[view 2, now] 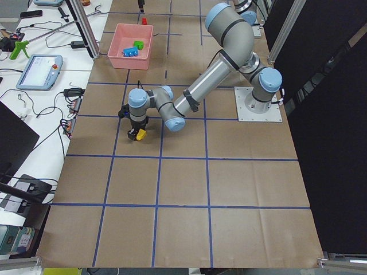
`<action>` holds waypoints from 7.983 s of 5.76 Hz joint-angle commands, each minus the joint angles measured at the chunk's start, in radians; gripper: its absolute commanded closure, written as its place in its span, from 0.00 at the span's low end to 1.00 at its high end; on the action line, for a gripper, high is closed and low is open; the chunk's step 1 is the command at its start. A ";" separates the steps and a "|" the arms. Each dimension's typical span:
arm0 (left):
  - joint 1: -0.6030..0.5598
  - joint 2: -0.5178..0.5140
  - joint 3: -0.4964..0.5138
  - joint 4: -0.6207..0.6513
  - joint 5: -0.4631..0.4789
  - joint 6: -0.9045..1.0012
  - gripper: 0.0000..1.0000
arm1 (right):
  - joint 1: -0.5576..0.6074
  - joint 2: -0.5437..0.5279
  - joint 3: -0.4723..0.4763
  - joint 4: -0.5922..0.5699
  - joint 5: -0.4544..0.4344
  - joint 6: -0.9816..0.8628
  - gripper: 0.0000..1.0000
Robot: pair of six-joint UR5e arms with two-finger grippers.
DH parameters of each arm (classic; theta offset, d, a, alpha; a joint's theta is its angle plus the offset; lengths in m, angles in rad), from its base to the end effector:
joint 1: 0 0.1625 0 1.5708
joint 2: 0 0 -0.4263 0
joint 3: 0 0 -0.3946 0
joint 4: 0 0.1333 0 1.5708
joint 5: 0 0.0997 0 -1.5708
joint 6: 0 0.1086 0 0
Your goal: Put all blocks into box
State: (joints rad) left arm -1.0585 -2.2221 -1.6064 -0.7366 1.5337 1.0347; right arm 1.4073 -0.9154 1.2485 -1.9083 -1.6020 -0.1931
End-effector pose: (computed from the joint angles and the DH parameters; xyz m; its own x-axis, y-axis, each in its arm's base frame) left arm 0.2127 -0.6584 0.1586 -0.8631 0.4934 -0.1074 0.5035 0.8574 -0.1065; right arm 0.0089 -0.7443 0.2633 -0.9991 -0.0295 0.0315 -0.0295 0.9996 0.0017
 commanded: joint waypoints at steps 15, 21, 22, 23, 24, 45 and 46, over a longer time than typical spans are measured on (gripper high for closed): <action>-0.709 -0.095 0.418 -0.164 -0.085 -1.813 0.01 | 0.001 0.115 0.015 -0.095 0.042 -0.137 0.63; -0.426 0.424 -0.022 -0.489 0.120 -0.952 0.00 | 0.001 0.101 -0.075 -0.048 0.039 -0.135 0.95; -0.428 0.543 -0.074 -0.559 0.091 -1.067 0.00 | 0.002 0.066 -0.125 0.031 0.040 -0.084 0.95; -0.431 0.597 -0.090 -0.602 -0.034 -1.084 0.00 | 0.012 0.038 -0.185 0.116 0.043 -0.013 0.95; -0.431 0.601 -0.070 -0.628 -0.033 -1.081 0.00 | 0.047 0.038 -0.237 0.167 0.057 0.136 0.95; -0.489 0.579 -0.076 -0.624 0.138 -0.938 0.01 | 0.167 -0.542 0.172 0.402 0.037 0.302 0.01; -0.489 0.581 -0.076 -0.624 0.138 -0.938 0.01 | 0.164 -0.543 0.173 0.403 0.036 0.303 0.01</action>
State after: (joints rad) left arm -1.5478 -1.6422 -1.6829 -1.3606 1.6720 0.0967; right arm 1.5737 -1.4543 1.4198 -1.5106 -1.5648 0.1100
